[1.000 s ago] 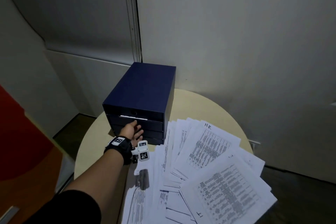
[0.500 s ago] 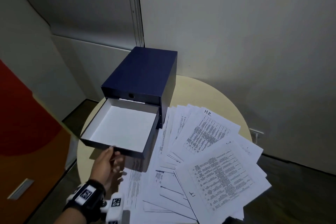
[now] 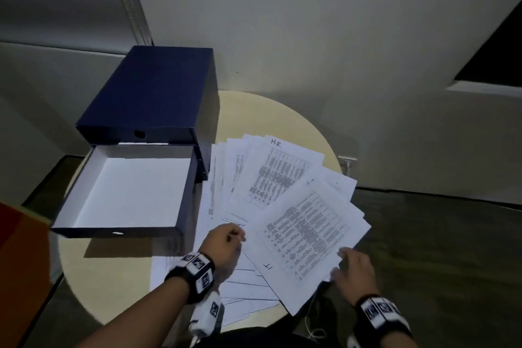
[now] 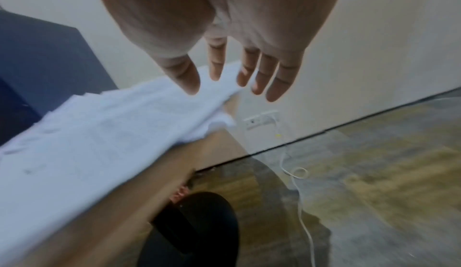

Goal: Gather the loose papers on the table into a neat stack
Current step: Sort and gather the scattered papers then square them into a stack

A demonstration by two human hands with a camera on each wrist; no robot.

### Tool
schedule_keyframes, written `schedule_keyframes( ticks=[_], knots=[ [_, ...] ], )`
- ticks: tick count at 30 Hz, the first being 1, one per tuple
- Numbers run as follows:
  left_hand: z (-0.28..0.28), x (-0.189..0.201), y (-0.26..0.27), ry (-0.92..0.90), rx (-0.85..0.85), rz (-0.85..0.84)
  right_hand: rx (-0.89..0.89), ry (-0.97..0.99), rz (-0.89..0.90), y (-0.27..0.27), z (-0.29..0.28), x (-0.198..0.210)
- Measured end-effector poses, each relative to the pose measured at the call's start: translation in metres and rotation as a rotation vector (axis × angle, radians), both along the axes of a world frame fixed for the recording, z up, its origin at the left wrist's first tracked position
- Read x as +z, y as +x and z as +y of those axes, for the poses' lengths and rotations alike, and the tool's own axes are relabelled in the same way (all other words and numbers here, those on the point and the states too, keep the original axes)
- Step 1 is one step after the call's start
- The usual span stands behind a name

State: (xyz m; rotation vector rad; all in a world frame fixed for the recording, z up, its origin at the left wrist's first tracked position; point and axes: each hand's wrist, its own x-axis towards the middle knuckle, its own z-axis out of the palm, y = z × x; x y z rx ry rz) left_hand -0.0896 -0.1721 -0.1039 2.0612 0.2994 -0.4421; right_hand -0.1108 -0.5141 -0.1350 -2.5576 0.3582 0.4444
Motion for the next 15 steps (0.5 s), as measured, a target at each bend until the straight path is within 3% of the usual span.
schedule_keyframes(
  ticks=[2, 4, 7, 10, 13, 15],
  knots=[
    [-0.020, 0.000, 0.031, 0.076, -0.150, -0.085, 0.080, -0.049, 0.065, 0.011, 0.016, 0.006],
    [-0.036, -0.013, 0.052, 0.266, -0.330, -0.139, 0.211, -0.112, 0.198, 0.017, 0.034, 0.004],
    [-0.051, -0.028, 0.057, 0.482, -0.413, -0.027, 0.388, -0.218, 0.316, 0.019, 0.050, -0.002],
    [-0.061, -0.032, 0.052, 0.383, -0.326, 0.081, 0.469, -0.219, 0.320, 0.016, 0.058, -0.004],
    [-0.055, -0.036, 0.049, 0.169, -0.098, 0.086, 0.464, -0.089, 0.327, 0.016, 0.053, -0.002],
    [-0.046, -0.037, 0.045, 0.067, 0.060, 0.078, 0.404, -0.011, 0.226, 0.016, 0.046, -0.001]
  ],
)
